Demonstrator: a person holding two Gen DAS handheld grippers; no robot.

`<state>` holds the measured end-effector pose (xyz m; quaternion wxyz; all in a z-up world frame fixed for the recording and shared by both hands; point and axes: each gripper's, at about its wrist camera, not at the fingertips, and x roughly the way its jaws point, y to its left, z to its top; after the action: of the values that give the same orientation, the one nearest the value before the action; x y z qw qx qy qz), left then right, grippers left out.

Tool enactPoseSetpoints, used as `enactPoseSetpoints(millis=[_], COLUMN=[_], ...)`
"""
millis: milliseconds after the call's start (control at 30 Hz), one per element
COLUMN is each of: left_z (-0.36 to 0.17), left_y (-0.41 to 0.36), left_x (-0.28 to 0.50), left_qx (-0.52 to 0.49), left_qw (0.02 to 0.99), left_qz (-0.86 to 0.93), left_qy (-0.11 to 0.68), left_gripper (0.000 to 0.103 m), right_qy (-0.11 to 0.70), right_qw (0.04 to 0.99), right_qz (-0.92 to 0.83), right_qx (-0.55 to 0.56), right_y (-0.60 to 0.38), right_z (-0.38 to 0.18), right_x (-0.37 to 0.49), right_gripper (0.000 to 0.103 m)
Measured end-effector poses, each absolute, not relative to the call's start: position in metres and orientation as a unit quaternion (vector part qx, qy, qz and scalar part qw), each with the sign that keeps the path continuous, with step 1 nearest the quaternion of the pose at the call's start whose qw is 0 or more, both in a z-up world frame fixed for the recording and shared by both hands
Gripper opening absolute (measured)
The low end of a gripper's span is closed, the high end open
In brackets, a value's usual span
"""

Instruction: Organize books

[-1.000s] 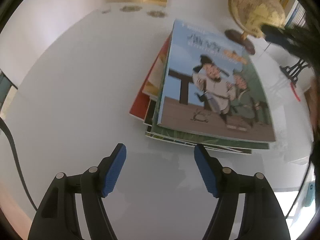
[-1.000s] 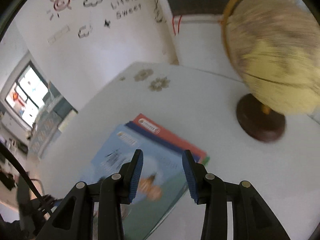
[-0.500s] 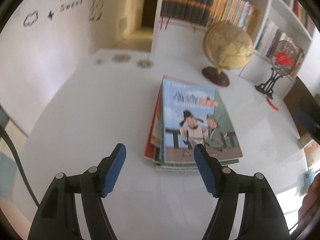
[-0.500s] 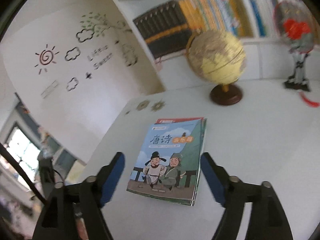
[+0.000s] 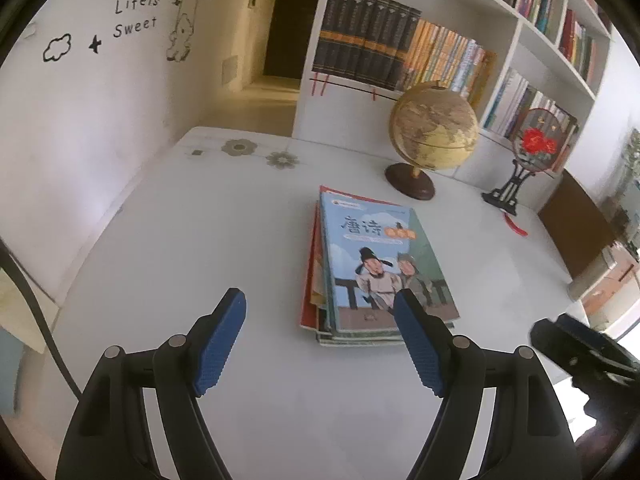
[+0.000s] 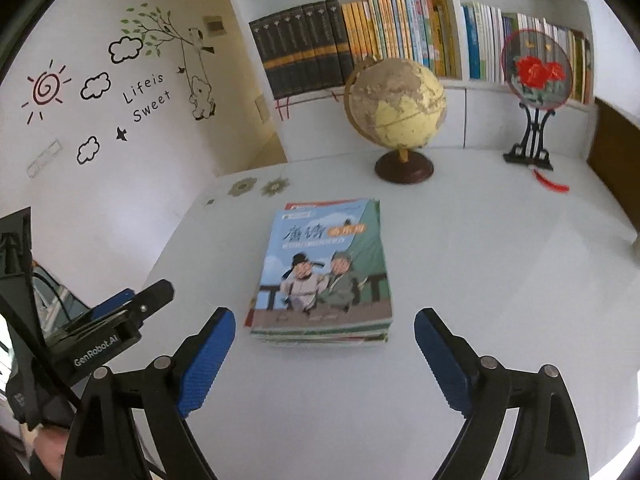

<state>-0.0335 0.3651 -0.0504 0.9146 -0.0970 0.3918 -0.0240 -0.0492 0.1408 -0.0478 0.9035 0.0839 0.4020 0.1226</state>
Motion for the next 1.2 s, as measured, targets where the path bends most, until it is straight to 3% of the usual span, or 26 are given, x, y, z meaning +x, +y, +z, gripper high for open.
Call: enactPoseSetpoints(millis=[1000, 1100, 1200], left_z=[-0.035, -0.029, -0.024], left_y=[0.349, 0.346, 0.346], left_x=[-0.056, -0.06, -0.063], left_qx=[-0.061, -0.049, -0.046], left_qw=[0.926, 0.933, 0.939], left_qz=[-0.041, -0.032, -0.029], left_qy=[0.371, 0.355, 0.34], left_gripper=[0.075, 0.087, 0.09], right_qy=[0.403, 0.405, 0.405], right_qw=[0.908, 0.906, 0.906], right_qz=[0.097, 0.099, 0.1], right_qx=[0.068, 0.07, 0.069], right_y=[0.152, 0.152, 0.151], right_z=[-0.036, -0.037, -0.037], right_x=[-0.079, -0.079, -0.078], right_gripper=[0.09, 0.09, 0.09])
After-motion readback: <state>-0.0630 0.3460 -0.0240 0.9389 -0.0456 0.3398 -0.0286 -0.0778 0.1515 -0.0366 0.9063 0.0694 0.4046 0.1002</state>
